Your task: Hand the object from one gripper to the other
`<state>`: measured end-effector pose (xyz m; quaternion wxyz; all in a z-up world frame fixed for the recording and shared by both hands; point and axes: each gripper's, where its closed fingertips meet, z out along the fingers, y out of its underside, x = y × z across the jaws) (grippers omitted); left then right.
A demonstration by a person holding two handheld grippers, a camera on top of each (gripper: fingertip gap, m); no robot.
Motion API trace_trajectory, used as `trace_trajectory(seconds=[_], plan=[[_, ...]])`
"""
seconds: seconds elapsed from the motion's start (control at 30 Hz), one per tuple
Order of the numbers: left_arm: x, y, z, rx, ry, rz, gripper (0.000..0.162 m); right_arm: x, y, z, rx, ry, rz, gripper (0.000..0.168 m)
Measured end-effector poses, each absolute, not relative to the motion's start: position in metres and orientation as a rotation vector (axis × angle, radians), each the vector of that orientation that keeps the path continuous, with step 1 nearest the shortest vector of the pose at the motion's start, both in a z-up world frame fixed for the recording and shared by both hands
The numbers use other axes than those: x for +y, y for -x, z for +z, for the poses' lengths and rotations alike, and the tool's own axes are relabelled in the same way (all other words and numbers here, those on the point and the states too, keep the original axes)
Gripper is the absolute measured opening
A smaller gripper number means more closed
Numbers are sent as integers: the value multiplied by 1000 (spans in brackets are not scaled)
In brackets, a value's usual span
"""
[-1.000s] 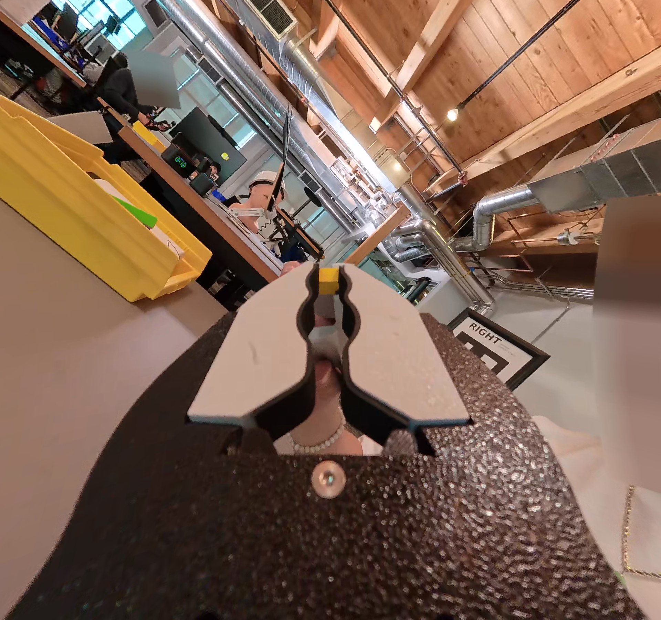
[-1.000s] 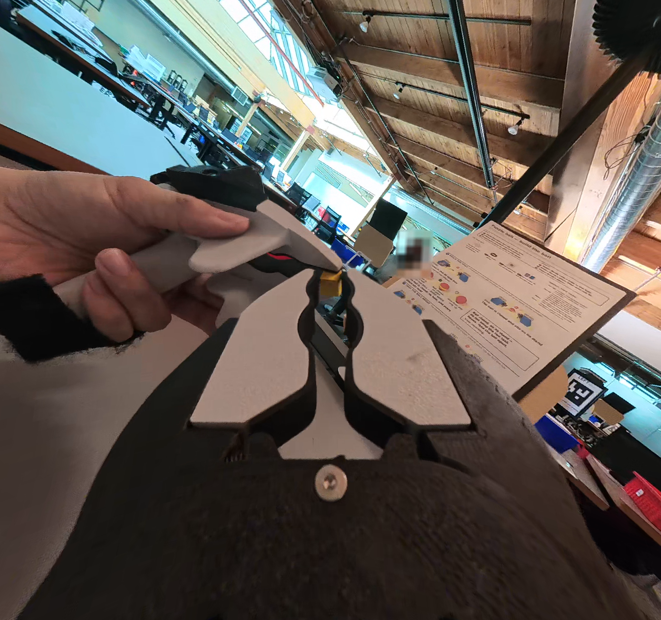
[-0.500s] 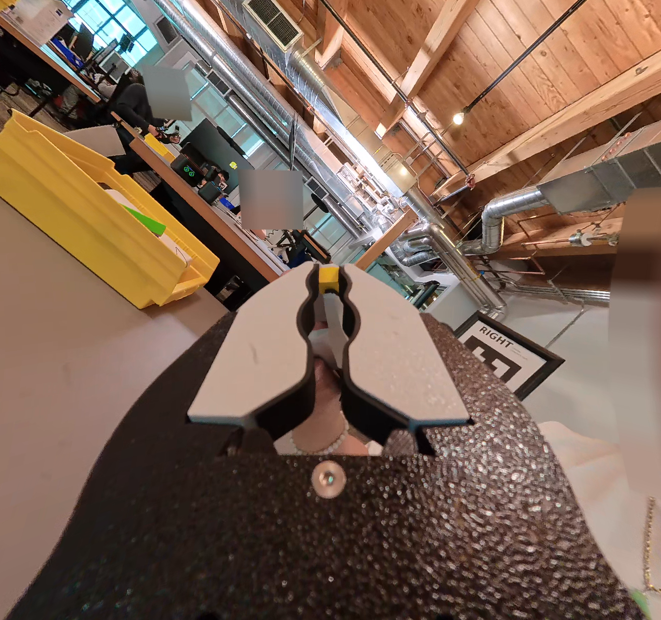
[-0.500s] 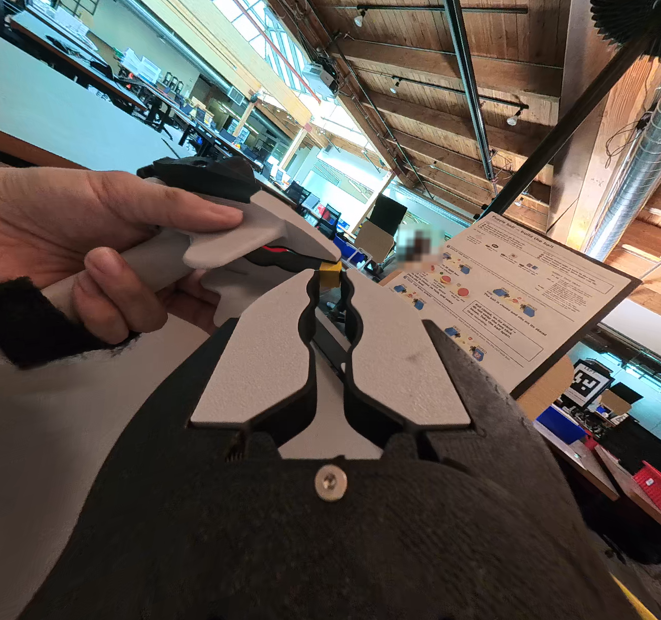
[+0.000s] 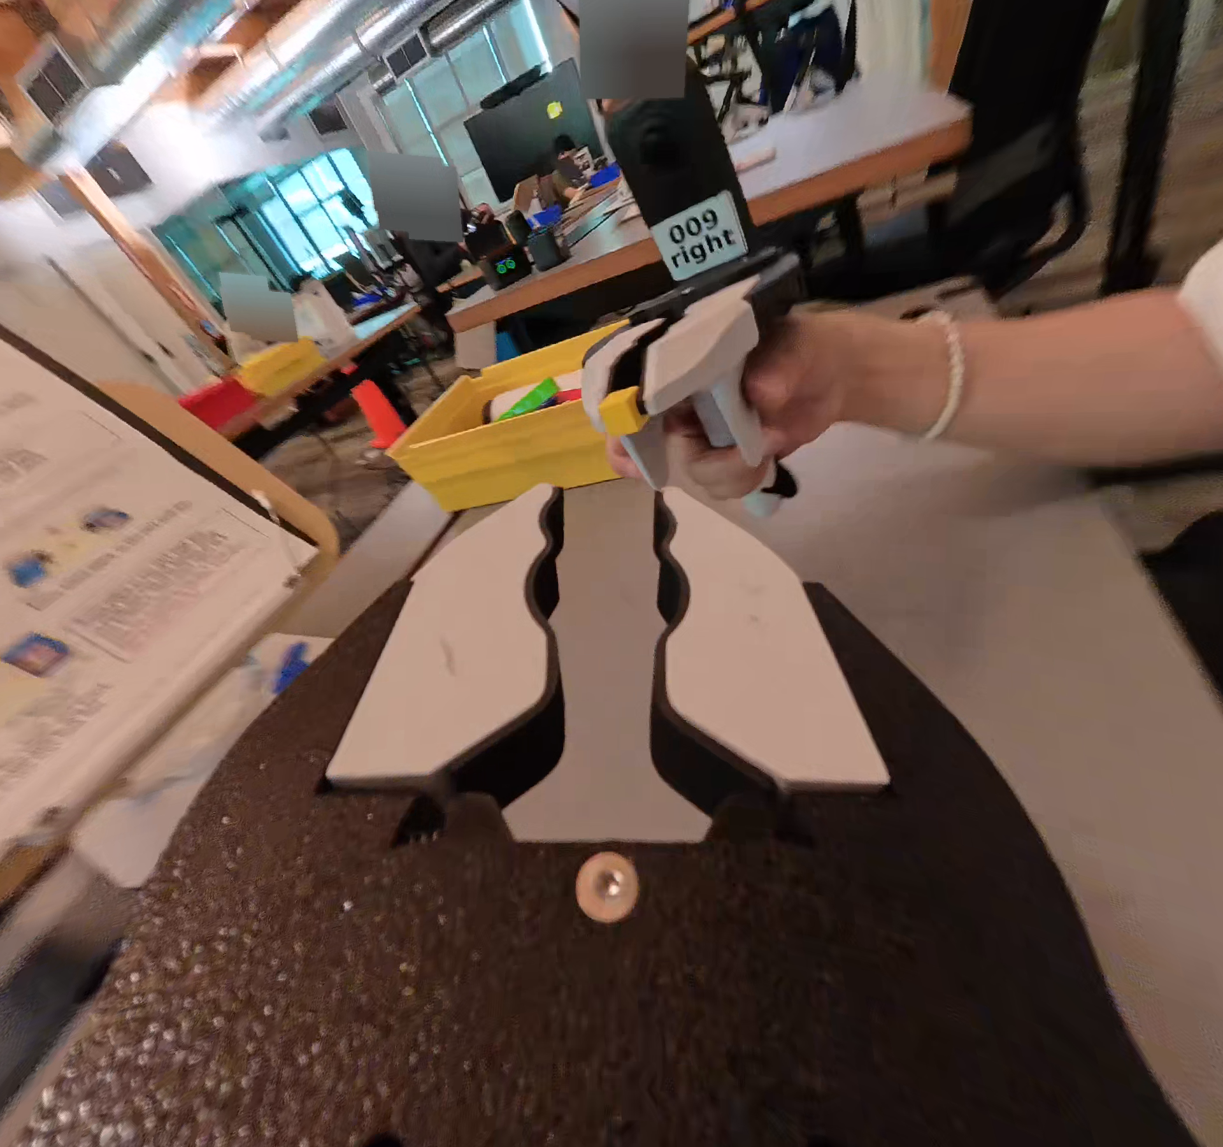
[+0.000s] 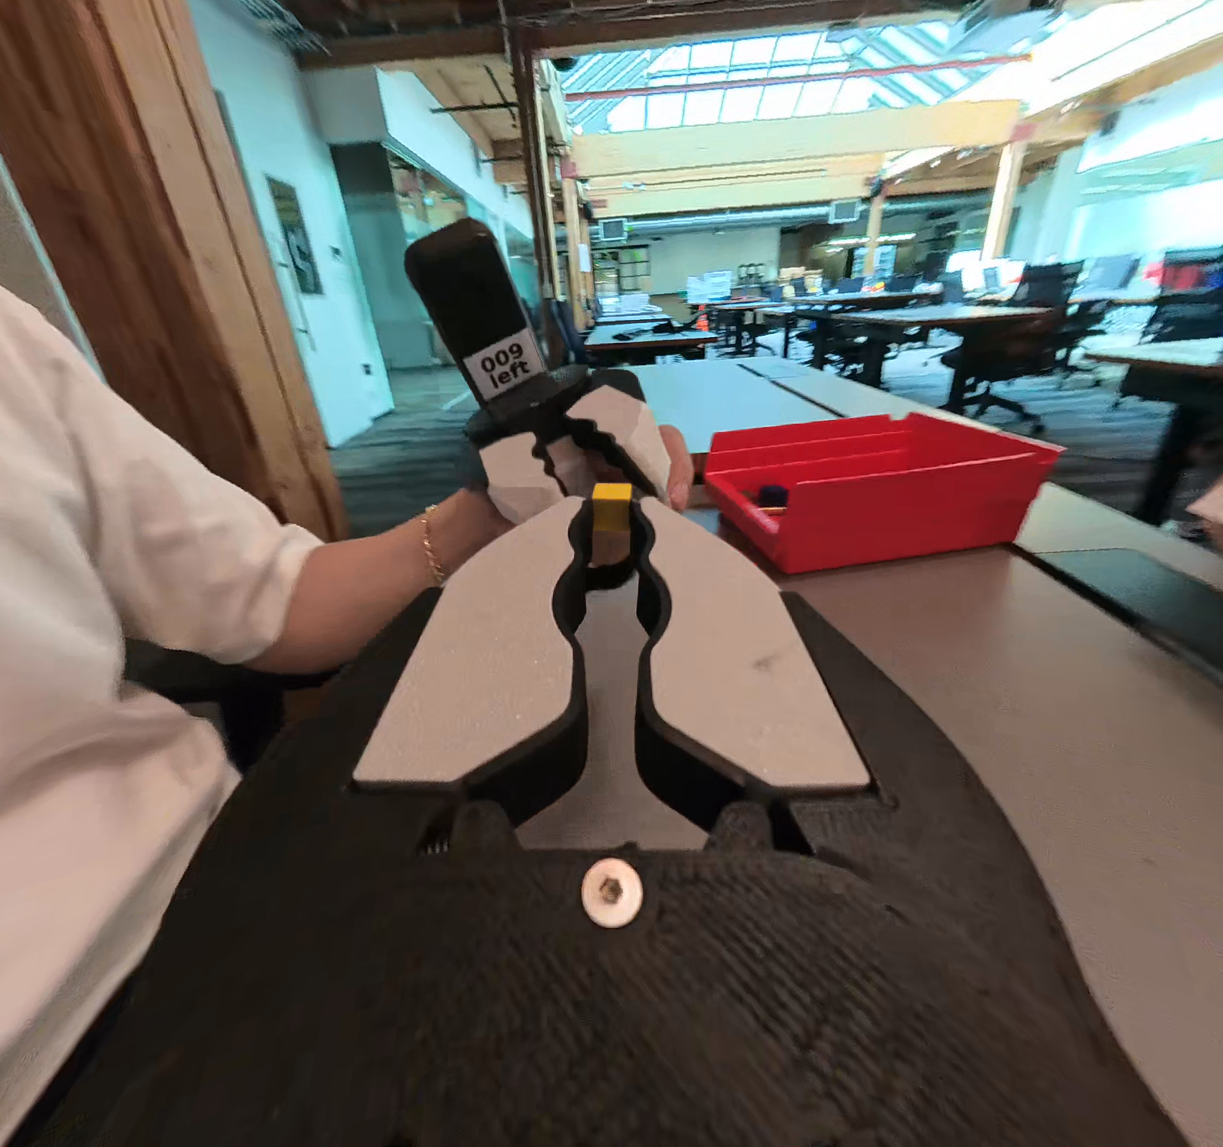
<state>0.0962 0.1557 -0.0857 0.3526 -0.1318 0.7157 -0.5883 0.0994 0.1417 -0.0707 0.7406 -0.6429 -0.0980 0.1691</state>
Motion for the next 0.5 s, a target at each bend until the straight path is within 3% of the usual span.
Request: trace_trajectory(seconds=[0.2,0.5], plan=[[137,-99,-90,1729,98,-1197,29,146,-94,-74,-54,1390,749,10],[138,-102,-87,1627,7,-1044,19,145,-94,-84,6,1417,904,10]])
